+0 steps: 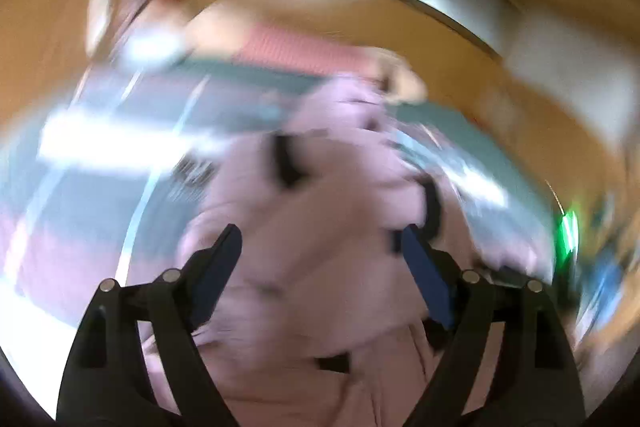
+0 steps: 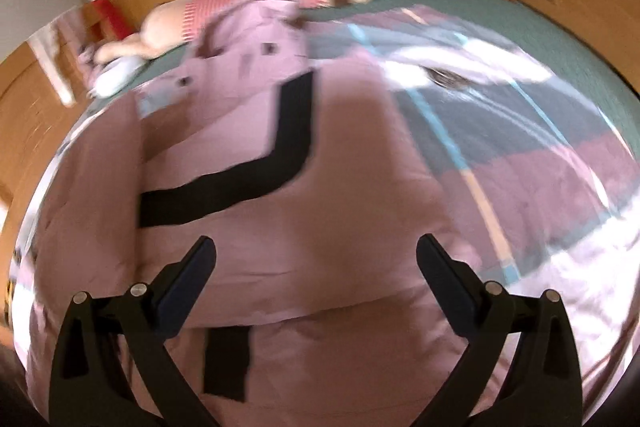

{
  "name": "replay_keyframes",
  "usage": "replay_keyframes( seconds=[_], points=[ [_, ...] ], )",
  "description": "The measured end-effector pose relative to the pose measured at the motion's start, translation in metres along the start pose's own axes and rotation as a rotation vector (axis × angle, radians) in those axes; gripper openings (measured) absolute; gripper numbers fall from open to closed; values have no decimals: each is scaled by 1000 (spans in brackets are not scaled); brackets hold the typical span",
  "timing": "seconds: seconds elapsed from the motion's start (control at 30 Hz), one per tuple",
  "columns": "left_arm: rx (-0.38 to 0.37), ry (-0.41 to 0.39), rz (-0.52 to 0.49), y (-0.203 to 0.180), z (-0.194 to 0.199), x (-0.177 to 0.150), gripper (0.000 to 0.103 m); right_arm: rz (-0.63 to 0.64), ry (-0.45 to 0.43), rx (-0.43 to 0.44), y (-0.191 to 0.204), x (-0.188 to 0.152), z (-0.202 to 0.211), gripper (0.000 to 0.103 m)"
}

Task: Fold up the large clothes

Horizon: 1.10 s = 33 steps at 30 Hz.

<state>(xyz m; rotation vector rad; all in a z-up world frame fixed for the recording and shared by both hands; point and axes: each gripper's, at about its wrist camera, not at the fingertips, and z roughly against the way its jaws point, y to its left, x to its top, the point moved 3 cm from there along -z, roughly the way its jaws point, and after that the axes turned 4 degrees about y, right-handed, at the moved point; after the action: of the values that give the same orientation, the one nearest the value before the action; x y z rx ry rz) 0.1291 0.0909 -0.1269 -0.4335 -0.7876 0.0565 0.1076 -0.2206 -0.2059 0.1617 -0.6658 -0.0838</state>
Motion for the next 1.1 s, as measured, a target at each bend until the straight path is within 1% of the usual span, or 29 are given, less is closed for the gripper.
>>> replay_keyframes(
  seconds=[0.03,0.07,0.1,0.17,0.2,0.23,0.27,0.3,0.33,0.4,0.43,0.47,0.5,0.53,0.57,0.6,0.63,0.67,0.7,0.73,0.77,0.83,0.87,0.93,0.97,1.0,1.03,1.07,1.1],
  points=[
    [-30,75,128,34,-10,3,81,45,-23,21,13,-1,5,101],
    [-53,111,192,50,-17,1,81,133,-72,36,35,-4,15,101],
    [-82,136,237,60,-20,-6,81,210,-110,32,51,-8,21,101],
    [-214,212,323,65,-33,-20,82,394,-177,14,88,-23,31,101],
    [-250,232,334,59,-36,-27,84,505,-202,-3,109,-35,33,101],
    [-271,240,327,55,-38,-32,86,575,-213,-16,123,-46,32,101],
    [-306,254,306,43,-40,-39,89,613,-215,-19,132,-54,31,101],
    [-334,265,293,31,-47,-38,90,660,-208,-12,141,-65,28,101],
    [-397,290,275,13,-59,-45,90,689,-194,-8,146,-73,23,101],
    [-519,344,258,-8,-72,-55,90,718,-174,-26,151,-80,15,101],
    [-596,387,250,-23,-78,-64,90,719,-170,-34,151,-81,12,101],
    [-641,413,244,-34,-80,-70,90,711,-164,-29,150,-80,10,101],
    [-662,426,237,-42,-84,-74,90,701,-159,-21,149,-78,9,101],
    [-660,435,218,-51,-87,-78,90,688,-160,-16,147,-77,8,101],
    [-647,440,200,-55,-90,-80,90,657,-165,-1,143,-72,9,88],
    [-628,441,186,-58,-89,-80,90,636,-152,17,140,-69,8,61],
    [-623,432,188,-59,-91,-77,90,596,-117,57,134,-63,6,55],
    [-624,419,200,-57,-89,-75,90,533,-97,98,126,-56,5,41],
    [-615,405,207,-54,-89,-68,90,503,-85,119,122,-53,3,30],
    [-589,376,212,-48,-85,-62,91,459,-77,135,116,-47,3,25],
    [-554,346,217,-41,-78,-57,92,429,-80,137,110,-43,3,18],
    [-486,305,236,-23,-68,-48,94,344,-117,109,90,-26,9,14],
    [-458,298,245,-18,-64,-49,95,312,-129,95,83,-20,11,12],
    [-396,298,268,-10,-67,-50,95,166,-149,54,50,-3,14,12],
    [-373,300,280,-7,-69,-52,95,64,-139,24,27,6,12,12],
    [-351,308,295,-4,-73,-54,96,-3,-120,13,10,10,8,14],
    [-332,316,310,0,-75,-54,96,-68,-88,23,-7,12,1,16],
    [-317,323,326,7,-78,-54,96,-127,-53,49,-23,13,-8,21],
    [-305,327,341,9,-82,-55,97,-166,-37,74,-28,10,-10,31]
  ],
)
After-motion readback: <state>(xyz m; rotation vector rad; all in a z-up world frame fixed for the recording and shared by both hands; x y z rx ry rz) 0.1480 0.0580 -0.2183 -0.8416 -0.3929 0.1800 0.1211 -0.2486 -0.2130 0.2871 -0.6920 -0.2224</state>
